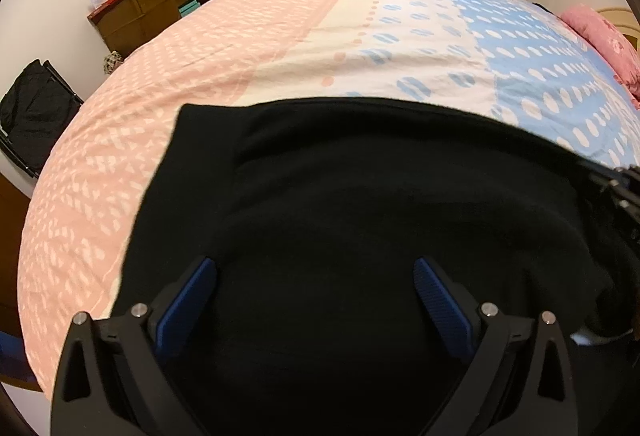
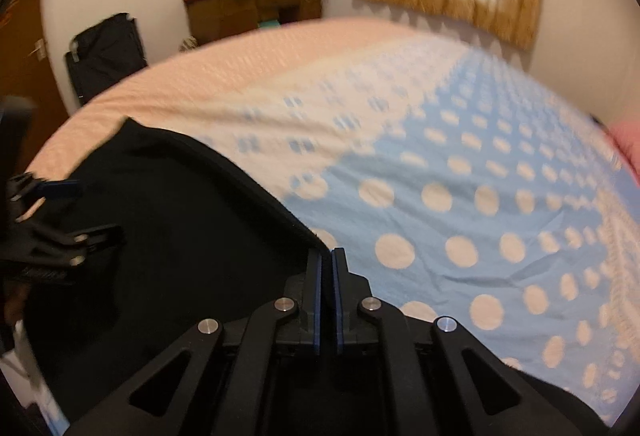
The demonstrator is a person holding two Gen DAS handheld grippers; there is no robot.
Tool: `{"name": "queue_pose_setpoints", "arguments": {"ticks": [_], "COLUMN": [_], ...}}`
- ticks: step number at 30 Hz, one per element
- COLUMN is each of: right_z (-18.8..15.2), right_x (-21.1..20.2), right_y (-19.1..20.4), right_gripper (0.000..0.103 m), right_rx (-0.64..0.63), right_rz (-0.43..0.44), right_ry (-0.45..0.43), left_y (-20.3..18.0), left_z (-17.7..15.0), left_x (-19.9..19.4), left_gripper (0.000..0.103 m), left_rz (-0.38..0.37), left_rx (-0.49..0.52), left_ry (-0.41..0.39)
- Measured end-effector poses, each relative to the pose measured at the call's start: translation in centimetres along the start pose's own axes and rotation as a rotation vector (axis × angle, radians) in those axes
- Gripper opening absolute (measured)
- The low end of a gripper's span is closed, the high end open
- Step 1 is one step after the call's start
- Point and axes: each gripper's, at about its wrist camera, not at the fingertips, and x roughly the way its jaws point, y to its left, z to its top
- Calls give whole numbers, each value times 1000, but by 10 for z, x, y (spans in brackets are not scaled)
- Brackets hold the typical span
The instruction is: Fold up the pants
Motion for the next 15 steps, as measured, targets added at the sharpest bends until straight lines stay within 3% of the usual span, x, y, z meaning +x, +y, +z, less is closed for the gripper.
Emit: {"name": "queue_pose_setpoints", "arguments": {"ticks": [4,8,15], "right_z": [-13,-48,-101], "right_x": [-44,-73,-68], "right_y": [27,59,91], "right_gripper": [4,4,4], "right_rx": [-87,-119,-110], "right_rz": [14,37,25], "right_ry": [-49,-70,-56], "left_y": [16,41,48], "left_z": [-5,-4,16], "left_x": [-18,-39,-48], "left_gripper": [101,102,102], "left_rz": [-30,-96,-190], "left_rx": [-32,-129,-234], "left_ry": [-26,-47,-21]}}
